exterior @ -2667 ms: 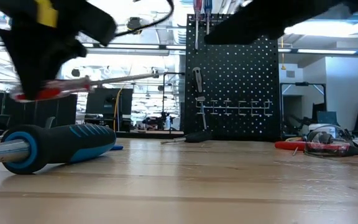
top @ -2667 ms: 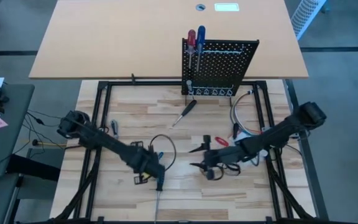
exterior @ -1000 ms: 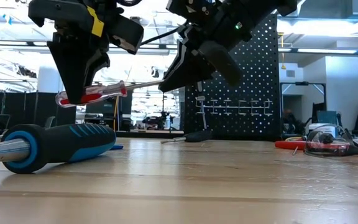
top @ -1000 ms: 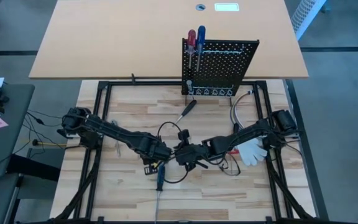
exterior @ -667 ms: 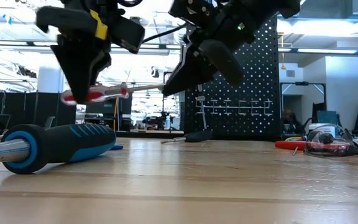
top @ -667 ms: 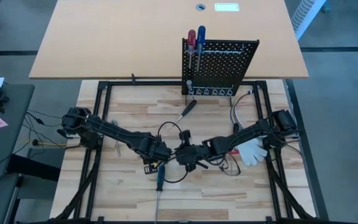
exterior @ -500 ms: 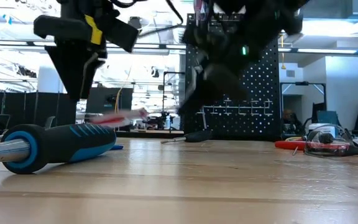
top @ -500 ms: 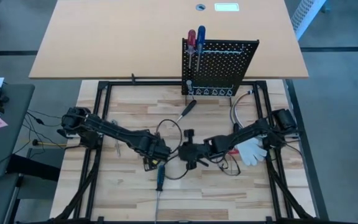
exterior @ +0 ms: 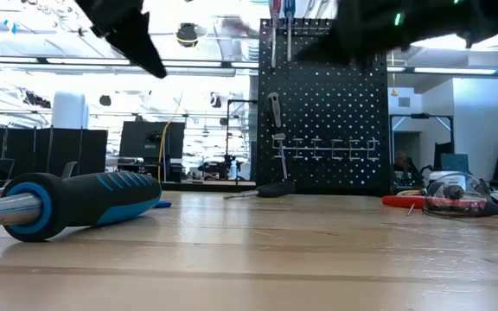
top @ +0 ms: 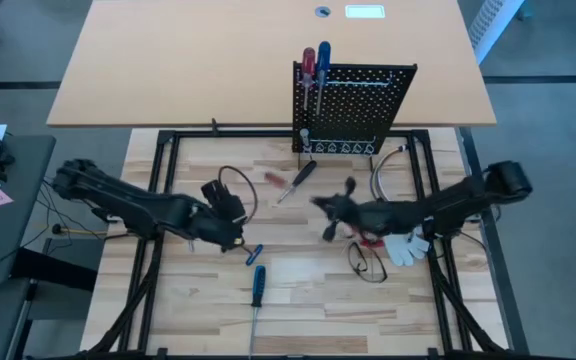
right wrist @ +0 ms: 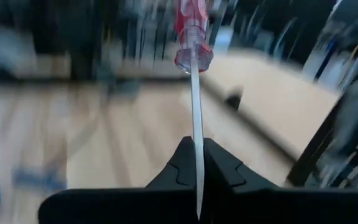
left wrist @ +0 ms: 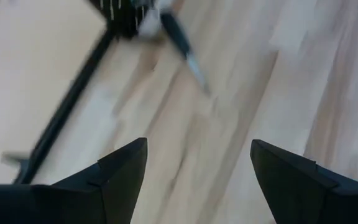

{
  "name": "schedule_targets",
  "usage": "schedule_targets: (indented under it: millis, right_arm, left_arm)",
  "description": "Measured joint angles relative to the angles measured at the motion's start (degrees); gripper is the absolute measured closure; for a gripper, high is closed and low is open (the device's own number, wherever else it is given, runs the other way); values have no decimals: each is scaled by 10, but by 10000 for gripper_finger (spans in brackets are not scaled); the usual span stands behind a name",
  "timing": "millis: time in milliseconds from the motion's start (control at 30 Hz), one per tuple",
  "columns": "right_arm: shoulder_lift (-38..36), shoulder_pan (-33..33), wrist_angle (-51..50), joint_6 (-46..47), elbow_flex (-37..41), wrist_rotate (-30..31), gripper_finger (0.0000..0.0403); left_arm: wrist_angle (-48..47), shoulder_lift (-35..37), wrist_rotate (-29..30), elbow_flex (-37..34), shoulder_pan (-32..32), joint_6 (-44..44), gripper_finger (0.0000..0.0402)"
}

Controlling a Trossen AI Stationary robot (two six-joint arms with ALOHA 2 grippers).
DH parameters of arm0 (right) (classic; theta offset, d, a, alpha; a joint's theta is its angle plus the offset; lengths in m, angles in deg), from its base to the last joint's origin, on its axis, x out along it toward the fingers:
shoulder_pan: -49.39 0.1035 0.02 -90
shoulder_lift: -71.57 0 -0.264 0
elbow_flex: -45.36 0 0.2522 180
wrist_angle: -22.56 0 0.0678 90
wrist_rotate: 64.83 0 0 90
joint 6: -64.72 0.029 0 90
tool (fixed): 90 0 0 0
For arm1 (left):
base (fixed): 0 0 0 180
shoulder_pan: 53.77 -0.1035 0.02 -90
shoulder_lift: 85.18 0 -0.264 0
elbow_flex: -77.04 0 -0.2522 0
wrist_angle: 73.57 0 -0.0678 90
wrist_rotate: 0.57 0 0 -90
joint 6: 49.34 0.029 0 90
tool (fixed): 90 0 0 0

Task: Hang tools onto peg board
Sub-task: Hang the red screwdriver on the pegboard

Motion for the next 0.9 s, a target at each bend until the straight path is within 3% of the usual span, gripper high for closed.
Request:
schedule_targets:
  millis: [167, 367, 600, 900]
  right_arm:
    - [-53, -28, 157, -33, 8, 18, 393]
    - [-21, -104, 348, -44, 7, 18, 393]
    - [82, -173, 500, -28, -37, 8, 393]
    - [162, -209, 499, -57, -148, -26, 393]
  left_arm:
    - [270, 41, 5, -130, 0, 98, 119]
    - [517, 17, 0, -218, 0, 209, 119]
    - [581, -10, 0, -224, 0, 252, 119]
    - [572, -9, 0, -224, 2, 248, 119]
